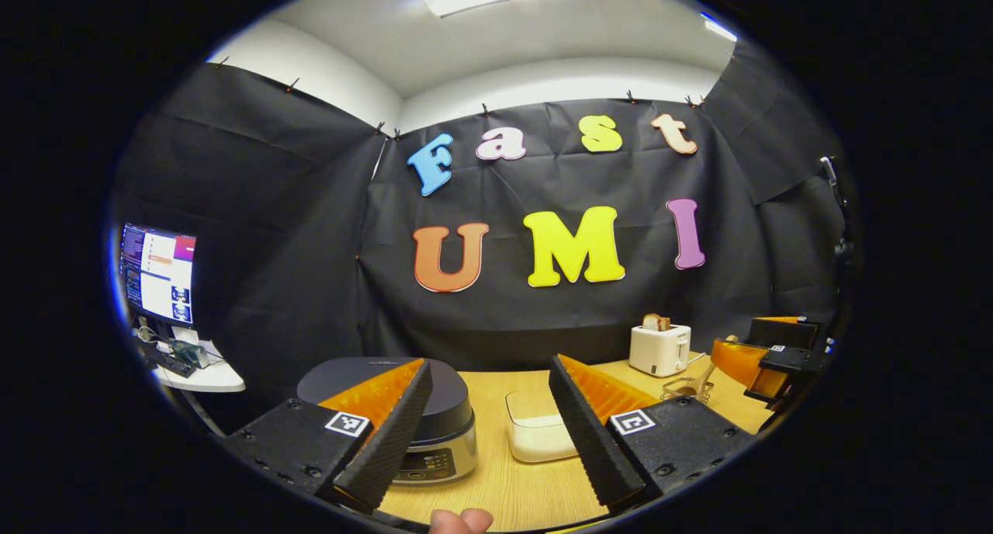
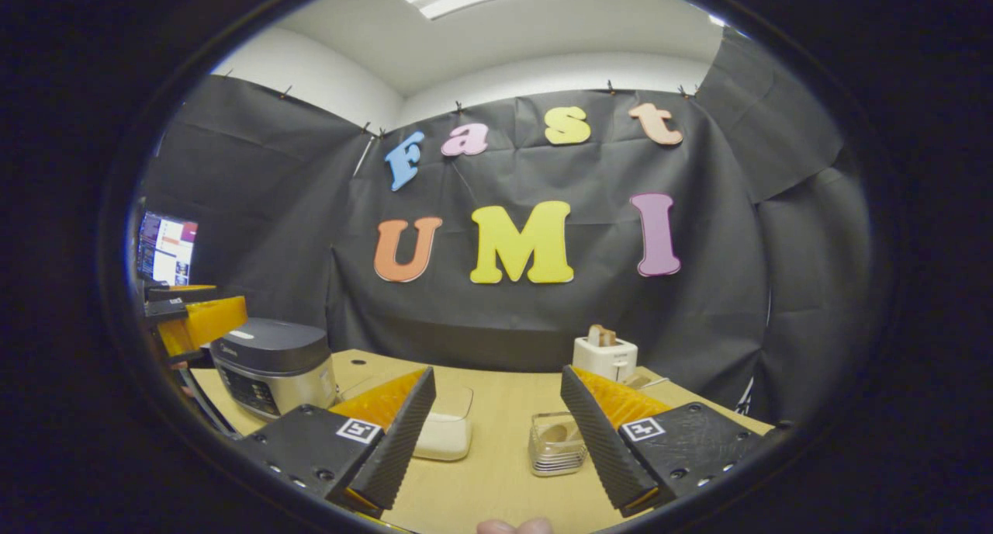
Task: Close the left gripper, press the button to open the rice cooker; take a wooden spoon from the chopstick holder with the right hand, scoop a spoonful of rice and pour it into the rice cooker, then put the wooden spoon back into the chopstick holder.
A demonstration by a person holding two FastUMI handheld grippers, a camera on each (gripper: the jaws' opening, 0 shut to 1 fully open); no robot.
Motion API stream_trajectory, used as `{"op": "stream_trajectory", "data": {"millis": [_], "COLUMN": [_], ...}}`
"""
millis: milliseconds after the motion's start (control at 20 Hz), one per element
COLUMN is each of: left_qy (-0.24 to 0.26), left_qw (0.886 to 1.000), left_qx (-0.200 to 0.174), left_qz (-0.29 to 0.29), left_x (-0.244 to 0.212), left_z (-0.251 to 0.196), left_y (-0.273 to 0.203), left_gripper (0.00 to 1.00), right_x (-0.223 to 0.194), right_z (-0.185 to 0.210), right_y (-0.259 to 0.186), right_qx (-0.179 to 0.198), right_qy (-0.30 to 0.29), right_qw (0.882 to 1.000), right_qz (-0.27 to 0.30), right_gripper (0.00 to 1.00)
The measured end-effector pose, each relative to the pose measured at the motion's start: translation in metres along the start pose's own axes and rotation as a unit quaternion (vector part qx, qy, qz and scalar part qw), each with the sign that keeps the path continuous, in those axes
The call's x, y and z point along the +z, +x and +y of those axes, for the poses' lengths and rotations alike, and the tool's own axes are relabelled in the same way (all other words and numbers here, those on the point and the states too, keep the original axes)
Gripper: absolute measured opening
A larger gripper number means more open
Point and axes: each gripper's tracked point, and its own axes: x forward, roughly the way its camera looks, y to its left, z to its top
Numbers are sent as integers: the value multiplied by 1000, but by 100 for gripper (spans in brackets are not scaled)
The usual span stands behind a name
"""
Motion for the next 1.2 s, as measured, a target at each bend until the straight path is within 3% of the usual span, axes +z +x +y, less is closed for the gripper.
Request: {"op": "stream_trajectory", "data": {"millis": [600,800,850,1200], "left_qy": [26,25,23,12], "left_qw": [999,999,999,999], "left_qx": [-34,-36,-33,-35], "left_qz": [3,4,5,5], "left_x": [-6,-7,-8,-6], "left_z": [-6,-8,-5,-2], "left_y": [-3,-4,-4,-5], "left_gripper": [96,100,96,96], "right_x": [13,15,16,26], "right_z": [18,19,20,27], "right_y": [-7,-9,-9,-15], "right_qx": [-5,-6,-5,-4], "right_qy": [4,0,-1,-14], "right_qw": [1000,1000,1000,1000], "right_qz": [-1,-2,-3,-15], "right_gripper": [96,96,96,96]}}
